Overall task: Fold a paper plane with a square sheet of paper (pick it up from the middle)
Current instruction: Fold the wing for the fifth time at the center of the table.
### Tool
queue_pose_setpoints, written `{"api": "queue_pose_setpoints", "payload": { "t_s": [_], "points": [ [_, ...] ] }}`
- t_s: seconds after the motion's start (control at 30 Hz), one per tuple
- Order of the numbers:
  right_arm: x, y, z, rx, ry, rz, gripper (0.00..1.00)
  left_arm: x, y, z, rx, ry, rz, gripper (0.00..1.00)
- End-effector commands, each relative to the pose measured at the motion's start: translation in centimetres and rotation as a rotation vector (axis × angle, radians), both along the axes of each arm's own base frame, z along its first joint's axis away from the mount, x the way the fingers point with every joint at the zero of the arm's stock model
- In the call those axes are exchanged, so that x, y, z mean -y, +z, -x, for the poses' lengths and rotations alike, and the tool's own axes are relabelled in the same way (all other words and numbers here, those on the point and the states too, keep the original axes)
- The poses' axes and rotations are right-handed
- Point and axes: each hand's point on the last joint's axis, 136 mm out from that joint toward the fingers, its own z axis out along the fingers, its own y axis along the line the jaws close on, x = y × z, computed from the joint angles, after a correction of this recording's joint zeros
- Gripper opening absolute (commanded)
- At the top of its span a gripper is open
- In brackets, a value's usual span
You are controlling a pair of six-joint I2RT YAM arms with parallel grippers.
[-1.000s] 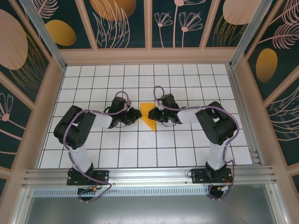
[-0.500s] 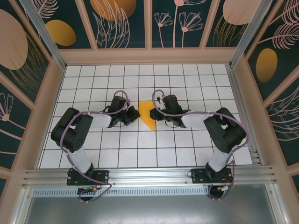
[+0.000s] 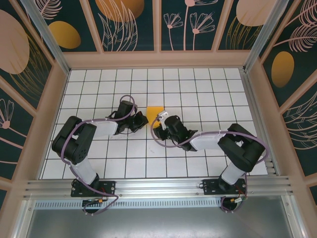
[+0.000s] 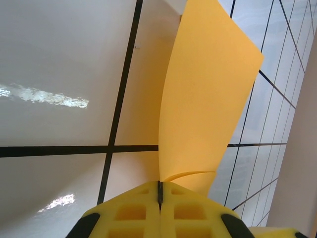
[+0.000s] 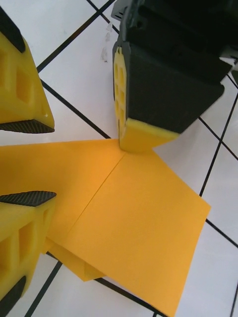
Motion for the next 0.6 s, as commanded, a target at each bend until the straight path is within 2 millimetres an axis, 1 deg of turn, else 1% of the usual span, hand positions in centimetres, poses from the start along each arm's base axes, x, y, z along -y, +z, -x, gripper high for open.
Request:
{"api": "queue_pose_setpoints", "payload": {
  "t_s": [0.0,0.13,0.33,0.57],
  "points": [
    [-0.8,-0.4,-0.5,0.123,-0.004,0.083,0.39,0.4,1.0,-0.3,0.004,0.006,0.002,0.0],
    [-1.7,-1.2,-0.9,0.156,0.002,0.128,0.4,0.4,1.1,-0.3,-0.002,0.007,0.003,0.0],
    [-2.0,-1.6,-1.8,0.198,-0.015,0.156,0.41,0.6,1.3,-0.2,-0.011,0.004,0.018,0.0],
    [-2.6,-2.9,-2.2,0.222,0.011,0.205,0.4,0.8,1.5,-0.3,-0.013,0.002,0.024,0.0]
  ]
}}
